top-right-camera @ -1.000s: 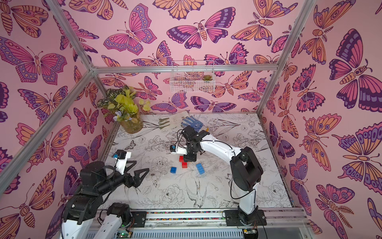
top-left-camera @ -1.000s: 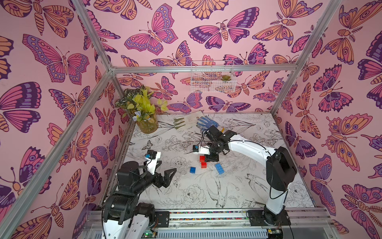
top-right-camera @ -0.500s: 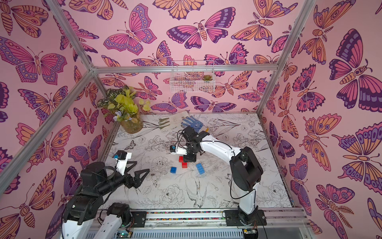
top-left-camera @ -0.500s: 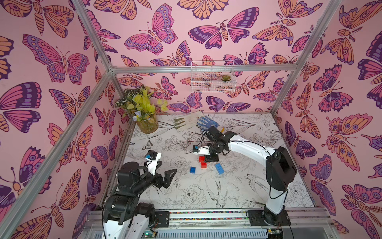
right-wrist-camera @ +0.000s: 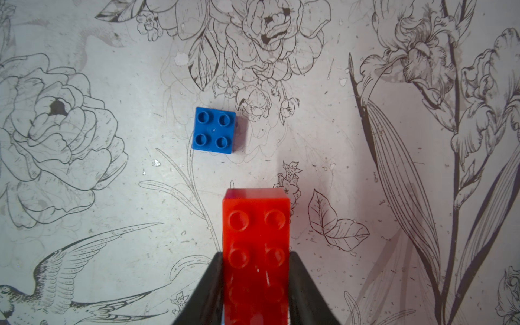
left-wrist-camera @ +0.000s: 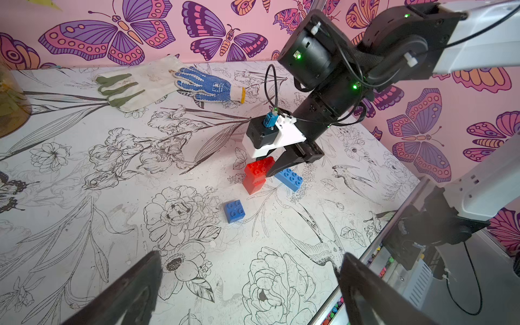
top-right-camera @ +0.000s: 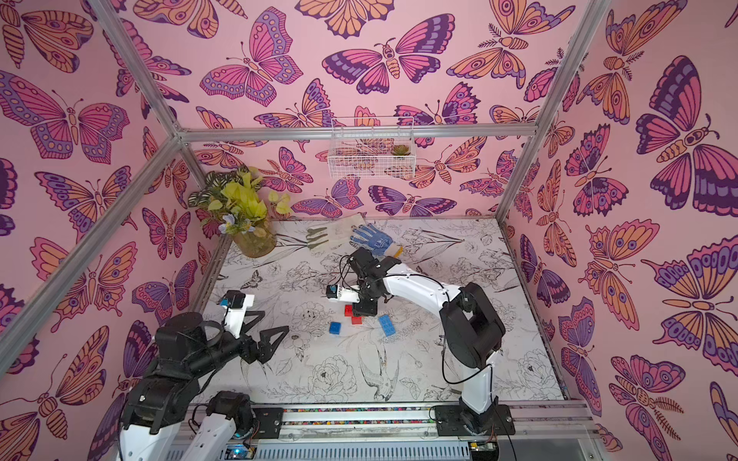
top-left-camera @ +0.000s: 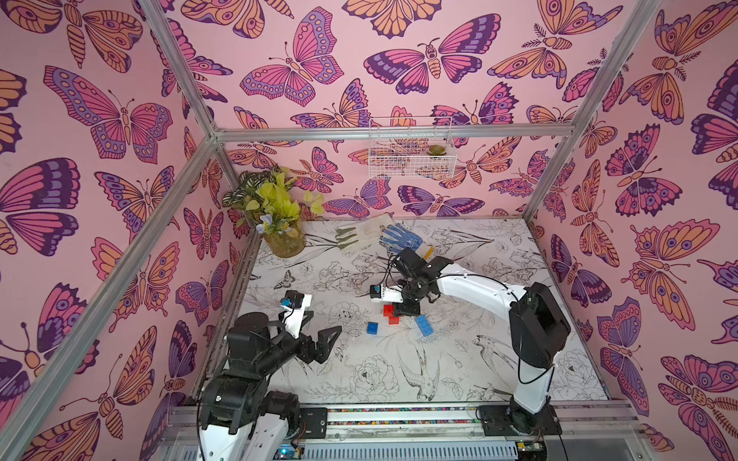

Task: Assemble the letter f with lego
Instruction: Assemble the lego brick with the lego brick.

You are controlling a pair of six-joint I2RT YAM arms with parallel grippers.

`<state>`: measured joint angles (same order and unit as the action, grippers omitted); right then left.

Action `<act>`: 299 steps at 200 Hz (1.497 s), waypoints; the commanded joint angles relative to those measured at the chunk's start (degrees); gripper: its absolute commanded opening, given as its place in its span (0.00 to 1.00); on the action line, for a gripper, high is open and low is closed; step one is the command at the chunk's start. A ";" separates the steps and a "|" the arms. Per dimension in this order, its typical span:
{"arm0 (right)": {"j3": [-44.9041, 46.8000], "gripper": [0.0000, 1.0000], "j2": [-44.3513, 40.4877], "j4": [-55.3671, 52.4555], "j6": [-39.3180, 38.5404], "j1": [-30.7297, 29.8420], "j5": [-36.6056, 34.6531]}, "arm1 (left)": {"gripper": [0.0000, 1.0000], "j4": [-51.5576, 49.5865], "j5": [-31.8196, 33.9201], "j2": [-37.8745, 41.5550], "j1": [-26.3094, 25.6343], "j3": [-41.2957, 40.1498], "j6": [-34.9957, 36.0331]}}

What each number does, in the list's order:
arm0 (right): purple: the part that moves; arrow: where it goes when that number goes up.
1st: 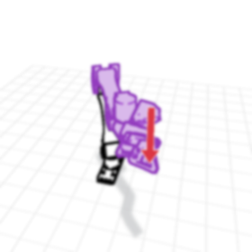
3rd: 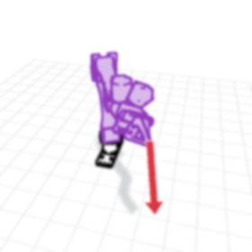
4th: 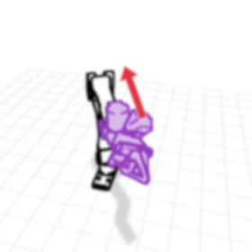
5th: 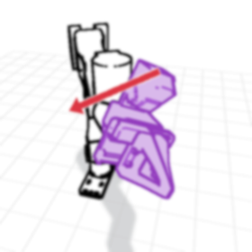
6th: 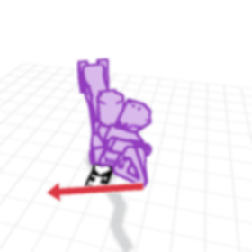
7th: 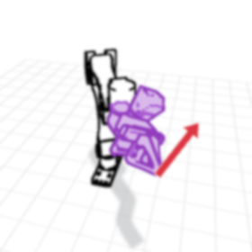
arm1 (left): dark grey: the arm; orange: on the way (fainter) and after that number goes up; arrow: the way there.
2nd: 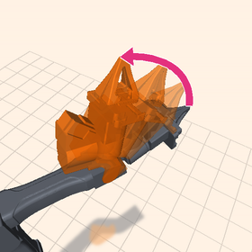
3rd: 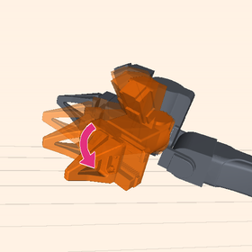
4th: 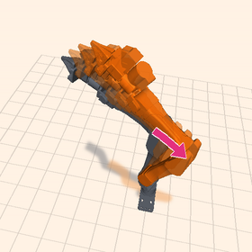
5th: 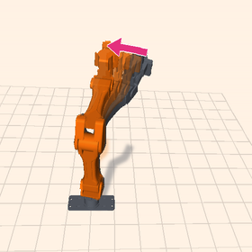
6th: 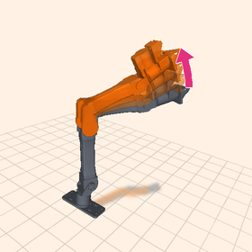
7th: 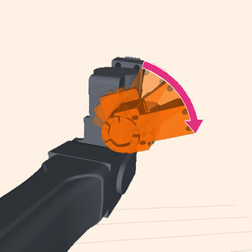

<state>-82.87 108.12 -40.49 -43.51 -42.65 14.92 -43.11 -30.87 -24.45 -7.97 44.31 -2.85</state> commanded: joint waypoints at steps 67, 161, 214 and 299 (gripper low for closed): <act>1.55 0.25 1.31 1.83 -1.49 -0.44 -1.08 | 0.99 0.99 -0.96 0.72 -0.52 -0.73 0.08; 0.99 0.24 2.73 1.65 -3.05 -0.41 -1.23 | 0.99 1.00 -0.74 0.80 -0.47 -0.77 0.08; 0.79 0.24 3.15 1.11 -3.33 -0.39 -1.48 | 0.99 0.93 -0.73 0.85 -0.61 -0.81 0.07; 0.22 0.24 6.20 0.23 -3.70 -0.35 -2.48 | 0.99 1.01 -0.64 1.07 -0.67 -0.85 0.03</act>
<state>-82.76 111.20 -38.37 -46.59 -42.81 13.78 -43.11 -30.85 -23.99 -8.29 44.29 -2.85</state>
